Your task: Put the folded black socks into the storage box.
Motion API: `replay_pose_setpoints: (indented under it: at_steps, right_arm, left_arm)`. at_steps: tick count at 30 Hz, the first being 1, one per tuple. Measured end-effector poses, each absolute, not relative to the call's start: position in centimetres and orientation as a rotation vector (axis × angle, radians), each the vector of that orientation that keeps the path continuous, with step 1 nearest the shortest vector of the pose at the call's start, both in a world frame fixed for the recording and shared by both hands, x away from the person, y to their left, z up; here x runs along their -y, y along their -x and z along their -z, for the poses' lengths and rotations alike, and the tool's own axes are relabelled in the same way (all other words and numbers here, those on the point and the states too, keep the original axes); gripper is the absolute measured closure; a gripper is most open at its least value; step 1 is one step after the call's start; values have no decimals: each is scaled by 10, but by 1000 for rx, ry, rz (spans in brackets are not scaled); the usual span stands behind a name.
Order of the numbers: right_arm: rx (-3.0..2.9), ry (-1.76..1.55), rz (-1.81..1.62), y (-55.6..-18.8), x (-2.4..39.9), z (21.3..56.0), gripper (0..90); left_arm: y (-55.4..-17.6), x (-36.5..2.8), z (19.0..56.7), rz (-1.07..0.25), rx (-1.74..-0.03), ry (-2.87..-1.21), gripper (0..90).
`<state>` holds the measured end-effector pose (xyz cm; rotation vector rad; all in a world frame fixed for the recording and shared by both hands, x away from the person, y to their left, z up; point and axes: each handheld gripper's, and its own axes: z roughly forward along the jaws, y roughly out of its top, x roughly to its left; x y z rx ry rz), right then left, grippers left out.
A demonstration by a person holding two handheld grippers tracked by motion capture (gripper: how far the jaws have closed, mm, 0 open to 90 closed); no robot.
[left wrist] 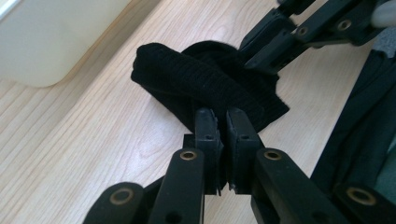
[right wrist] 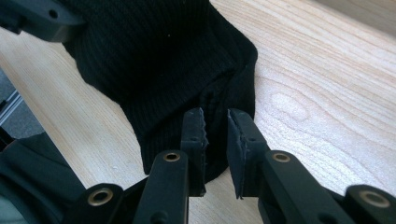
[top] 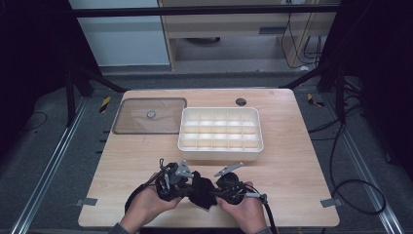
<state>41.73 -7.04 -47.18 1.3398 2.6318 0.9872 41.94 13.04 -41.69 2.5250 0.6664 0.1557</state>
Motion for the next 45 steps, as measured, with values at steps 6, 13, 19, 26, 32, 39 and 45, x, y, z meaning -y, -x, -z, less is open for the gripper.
replay_pose_setpoints:
  at_steps: [6, 13, 19, 26, 32, 39, 45]
  right_arm:
    - [-2630, -1357, -993, -418, 71, 475, 774]
    - [-2625, -1366, -1009, -418, 73, 477, 775]
    - [-2627, -1366, -1029, -417, 75, 478, 752]
    - [-2591, -1371, -1060, -415, 86, 472, 705]
    - [-2534, -1414, -1093, -415, 105, 467, 690]
    - [-2515, -1431, -1106, -416, 110, 467, 685]
    - [-2505, -1448, -1103, -415, 115, 468, 669]
  left_arm:
    - [-417, -125, 415, -149, -648, -2520, 845]
    - [-413, -111, 418, -131, -621, -2516, 845]
    - [-410, -99, 427, -132, -596, -2557, 845]
    - [-409, -93, 434, -121, -590, -2579, 843]
    - [-410, -91, 436, -108, -596, -2581, 841]
    - [-411, -85, 441, -89, -599, -2582, 829]
    - [-412, -81, 443, -79, -605, -2572, 825]
